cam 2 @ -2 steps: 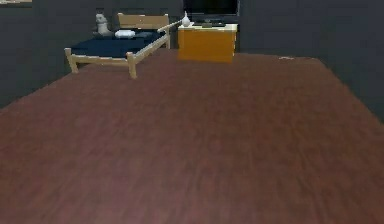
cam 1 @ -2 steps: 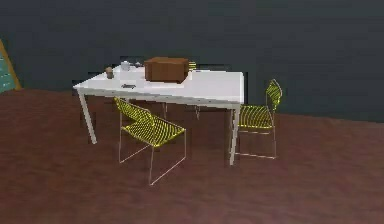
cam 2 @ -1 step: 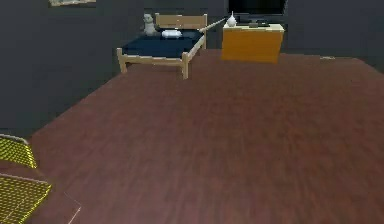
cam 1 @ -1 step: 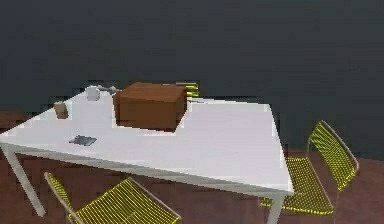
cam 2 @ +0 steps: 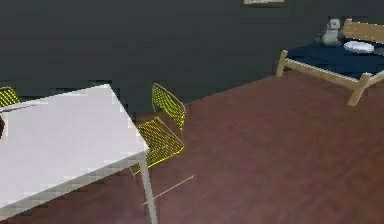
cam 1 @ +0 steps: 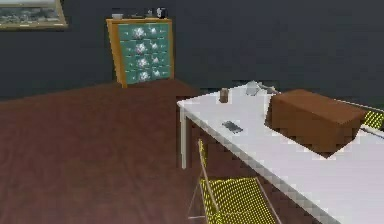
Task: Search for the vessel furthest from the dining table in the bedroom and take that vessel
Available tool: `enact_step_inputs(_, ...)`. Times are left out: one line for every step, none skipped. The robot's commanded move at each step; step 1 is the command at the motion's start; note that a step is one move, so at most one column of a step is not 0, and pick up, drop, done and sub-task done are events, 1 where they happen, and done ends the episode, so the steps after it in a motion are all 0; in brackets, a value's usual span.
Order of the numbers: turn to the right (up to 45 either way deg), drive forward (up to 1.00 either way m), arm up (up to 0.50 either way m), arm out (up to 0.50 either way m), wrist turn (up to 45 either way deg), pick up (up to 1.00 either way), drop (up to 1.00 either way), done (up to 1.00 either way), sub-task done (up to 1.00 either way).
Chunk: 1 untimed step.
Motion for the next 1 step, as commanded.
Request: enact_step_inputs(-45.0,0.0,0.0,0.0,0.0,0.0,0.0,0.0,0.0)
